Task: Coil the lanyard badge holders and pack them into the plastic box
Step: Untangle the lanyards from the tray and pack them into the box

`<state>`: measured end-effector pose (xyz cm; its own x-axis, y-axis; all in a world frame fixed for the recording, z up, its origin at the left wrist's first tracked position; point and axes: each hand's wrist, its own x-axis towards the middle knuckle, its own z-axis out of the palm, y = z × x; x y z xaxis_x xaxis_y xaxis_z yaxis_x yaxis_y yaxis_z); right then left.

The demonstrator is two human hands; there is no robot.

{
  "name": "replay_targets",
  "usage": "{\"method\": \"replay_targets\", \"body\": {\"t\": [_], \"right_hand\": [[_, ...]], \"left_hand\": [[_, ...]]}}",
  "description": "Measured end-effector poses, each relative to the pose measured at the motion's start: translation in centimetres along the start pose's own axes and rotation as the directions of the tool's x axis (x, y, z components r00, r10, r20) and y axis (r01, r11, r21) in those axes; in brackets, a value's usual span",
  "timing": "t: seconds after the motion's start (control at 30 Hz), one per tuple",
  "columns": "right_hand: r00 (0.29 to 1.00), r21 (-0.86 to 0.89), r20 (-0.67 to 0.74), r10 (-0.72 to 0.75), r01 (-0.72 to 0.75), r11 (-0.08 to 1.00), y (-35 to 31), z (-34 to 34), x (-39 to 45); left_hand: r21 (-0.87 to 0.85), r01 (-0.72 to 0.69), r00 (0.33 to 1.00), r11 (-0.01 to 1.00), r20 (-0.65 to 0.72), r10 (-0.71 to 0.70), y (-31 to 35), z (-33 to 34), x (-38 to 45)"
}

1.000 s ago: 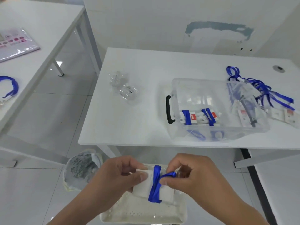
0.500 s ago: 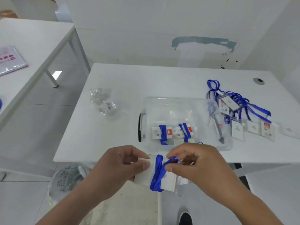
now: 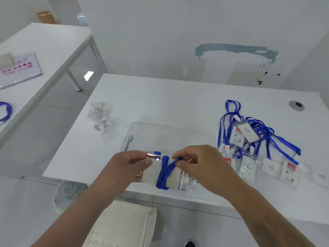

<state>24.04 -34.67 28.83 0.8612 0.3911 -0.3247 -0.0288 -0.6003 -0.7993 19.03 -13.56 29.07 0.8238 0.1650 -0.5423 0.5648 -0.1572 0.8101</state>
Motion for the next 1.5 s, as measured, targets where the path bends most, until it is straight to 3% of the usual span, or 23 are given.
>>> {"method": "replay_targets", "body": {"t": [0.17,0.33,0.43,0.57,0.63,0.77,0.87,0.97,1.1,1.2,1.37,1.5], "right_hand": [[0.999,-0.075,0.043,0.018,-0.015,0.997,1.2,0.0,3.5],[0.988,-0.162,0.114,0.102,-0.083,0.983,2.4,1.3,7.5],[0.966,-0.207,0.178,0.188,-0.150,0.967,3.2,3.0,9.5],[0.938,-0.259,0.220,0.268,-0.209,0.943,4.0,5.3,11.5],[0.929,-0.255,0.250,0.275,-0.210,0.944,4.1,6.4,11.9],[0.926,-0.245,0.254,0.281,-0.219,0.944,4.6,8.0,12.3],[0.919,-0.267,0.269,0.287,-0.215,0.939,5.0,8.9,12.2],[0.932,-0.311,0.237,0.276,-0.196,0.930,4.9,9.8,12.1],[0.944,-0.556,0.197,0.263,-0.113,0.823,4.1,10.6,12.4],[0.943,-0.645,0.205,0.262,-0.071,0.761,3.0,10.3,12.5],[0.949,-0.598,0.226,0.221,-0.044,0.800,1.7,7.7,10.7],[0.982,-0.513,0.123,0.145,-0.062,0.856,1.0,4.2,7.8]], "left_hand": [[-0.017,0.030,0.998,0.999,-0.060,-0.031,0.5,0.7,2.6],[0.243,0.068,0.991,0.968,-0.126,-0.038,-0.9,1.3,6.7],[0.547,0.084,0.996,0.833,-0.059,-0.062,-2.0,2.1,8.8],[0.818,0.079,0.990,0.570,0.002,-0.140,-2.6,3.0,10.4],[0.891,0.050,0.982,0.451,0.037,-0.183,-2.6,3.3,10.9],[0.929,0.007,0.968,0.370,0.086,-0.234,-2.1,3.8,11.4],[0.921,-0.011,0.973,0.388,0.099,-0.207,-2.2,3.5,11.6],[0.856,-0.005,0.991,0.516,0.073,-0.111,-2.2,3.2,11.6],[0.735,-0.029,0.998,0.677,0.056,-0.018,-1.4,2.8,11.5],[0.665,-0.049,0.999,0.745,0.017,0.050,-1.0,2.3,11.3],[0.527,-0.114,0.990,0.842,-0.013,0.143,-0.8,1.9,10.6],[0.458,-0.179,0.979,0.871,-0.003,0.203,0.1,2.7,9.7]]}}
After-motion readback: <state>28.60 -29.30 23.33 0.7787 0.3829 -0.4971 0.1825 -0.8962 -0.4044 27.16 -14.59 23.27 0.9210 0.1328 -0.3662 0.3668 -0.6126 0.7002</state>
